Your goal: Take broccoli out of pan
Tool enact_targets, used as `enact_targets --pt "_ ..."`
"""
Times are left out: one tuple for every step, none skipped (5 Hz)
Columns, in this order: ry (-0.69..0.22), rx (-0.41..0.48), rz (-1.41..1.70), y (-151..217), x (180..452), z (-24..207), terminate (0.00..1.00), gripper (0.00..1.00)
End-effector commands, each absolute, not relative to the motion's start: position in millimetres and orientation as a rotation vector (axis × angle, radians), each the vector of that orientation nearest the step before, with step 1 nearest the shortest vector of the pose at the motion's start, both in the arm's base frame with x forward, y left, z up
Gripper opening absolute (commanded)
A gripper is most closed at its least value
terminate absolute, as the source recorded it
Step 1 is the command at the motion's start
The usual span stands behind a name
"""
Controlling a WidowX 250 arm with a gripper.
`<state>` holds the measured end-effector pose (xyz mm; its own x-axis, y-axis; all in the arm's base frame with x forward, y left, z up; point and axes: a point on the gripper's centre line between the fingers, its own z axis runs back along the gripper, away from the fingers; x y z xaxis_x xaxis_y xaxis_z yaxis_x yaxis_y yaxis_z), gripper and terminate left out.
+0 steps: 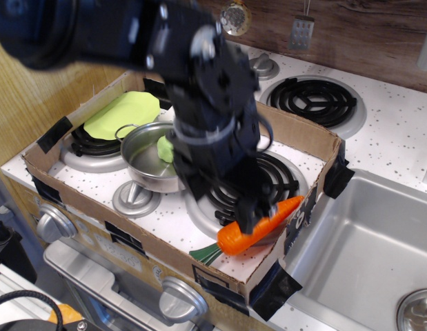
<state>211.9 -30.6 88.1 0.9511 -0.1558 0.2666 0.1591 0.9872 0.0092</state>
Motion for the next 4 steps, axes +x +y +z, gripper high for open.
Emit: enact_targets --pt "-0.252 -0.038 -0.058 5 245 102 0.00 1.00" --pt "-0.257 -0.068 -0.057 21 262 95 0.00 1.00" --pt "-0.325 -0.034 0.001 36 269 89 0.00 1.00" --pt "-0.329 0.001 0.037 47 270 89 0.00 1.00"
